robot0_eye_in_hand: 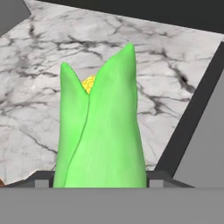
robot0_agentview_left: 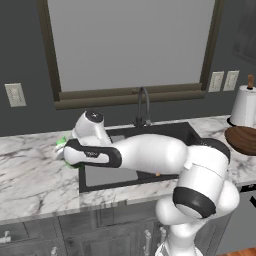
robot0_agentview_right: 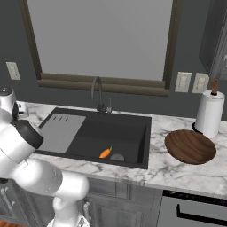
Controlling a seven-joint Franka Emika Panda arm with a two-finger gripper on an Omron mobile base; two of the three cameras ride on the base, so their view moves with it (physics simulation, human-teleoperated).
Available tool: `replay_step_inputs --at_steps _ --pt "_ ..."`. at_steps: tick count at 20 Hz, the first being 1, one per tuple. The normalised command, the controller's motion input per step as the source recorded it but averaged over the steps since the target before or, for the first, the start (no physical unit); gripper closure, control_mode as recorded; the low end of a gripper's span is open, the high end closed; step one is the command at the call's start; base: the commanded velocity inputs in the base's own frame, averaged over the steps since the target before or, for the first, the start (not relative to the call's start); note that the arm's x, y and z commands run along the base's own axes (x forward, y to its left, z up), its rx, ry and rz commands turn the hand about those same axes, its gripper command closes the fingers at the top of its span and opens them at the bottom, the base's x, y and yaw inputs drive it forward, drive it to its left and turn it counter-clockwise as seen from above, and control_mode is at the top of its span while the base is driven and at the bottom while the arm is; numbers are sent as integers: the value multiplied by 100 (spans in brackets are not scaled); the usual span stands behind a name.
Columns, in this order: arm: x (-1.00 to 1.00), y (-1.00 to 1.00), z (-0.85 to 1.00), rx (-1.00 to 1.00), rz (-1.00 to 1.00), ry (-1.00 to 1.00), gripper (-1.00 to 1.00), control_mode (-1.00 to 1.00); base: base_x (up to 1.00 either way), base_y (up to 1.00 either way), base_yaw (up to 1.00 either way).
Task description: Remove the corn and carrot from the sink. Then move the bowl and cup from the counter to the sink for washing.
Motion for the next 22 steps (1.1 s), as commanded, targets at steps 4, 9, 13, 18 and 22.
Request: replay_step_inputs --at_steps 4,9,13,18,22 --pt "13 29 -13 -9 0 2 100 -100 0 0 0" --pt "10 25 -23 -7 0 6 100 -100 0 0 0" --pt "10 23 -20 -2 0 4 100 -100 0 0 0" --pt "10 19 -22 0 0 8 100 -100 0 0 0" --pt "9 12 -24 0 0 5 100 -100 0 0 0"
